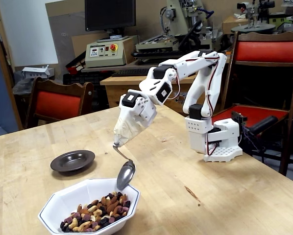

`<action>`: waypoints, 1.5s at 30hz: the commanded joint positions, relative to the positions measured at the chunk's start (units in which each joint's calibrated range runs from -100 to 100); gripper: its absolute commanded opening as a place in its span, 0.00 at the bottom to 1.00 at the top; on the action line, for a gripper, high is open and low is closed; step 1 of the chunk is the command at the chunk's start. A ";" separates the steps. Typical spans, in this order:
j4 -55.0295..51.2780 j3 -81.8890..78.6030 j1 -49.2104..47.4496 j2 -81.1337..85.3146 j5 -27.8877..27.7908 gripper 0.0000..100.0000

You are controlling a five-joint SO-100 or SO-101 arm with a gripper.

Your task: Use spoon to take food

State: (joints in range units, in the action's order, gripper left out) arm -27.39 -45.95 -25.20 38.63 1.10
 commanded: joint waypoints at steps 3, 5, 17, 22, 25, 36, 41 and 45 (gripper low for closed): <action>3.67 3.38 0.31 0.10 0.05 0.04; 4.62 2.85 0.31 0.10 0.10 0.04; 6.44 3.38 0.31 -5.81 -0.10 0.04; 6.44 3.47 0.31 -7.43 -0.10 0.04; 6.44 3.47 0.31 -7.60 -0.15 0.04; 6.52 3.65 0.31 -13.25 -0.15 0.04; 8.73 3.65 0.31 -13.77 -0.15 0.04; 12.76 3.56 0.31 -14.71 -0.15 0.04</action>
State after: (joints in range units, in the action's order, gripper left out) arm -17.47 -44.40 -25.20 24.38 1.20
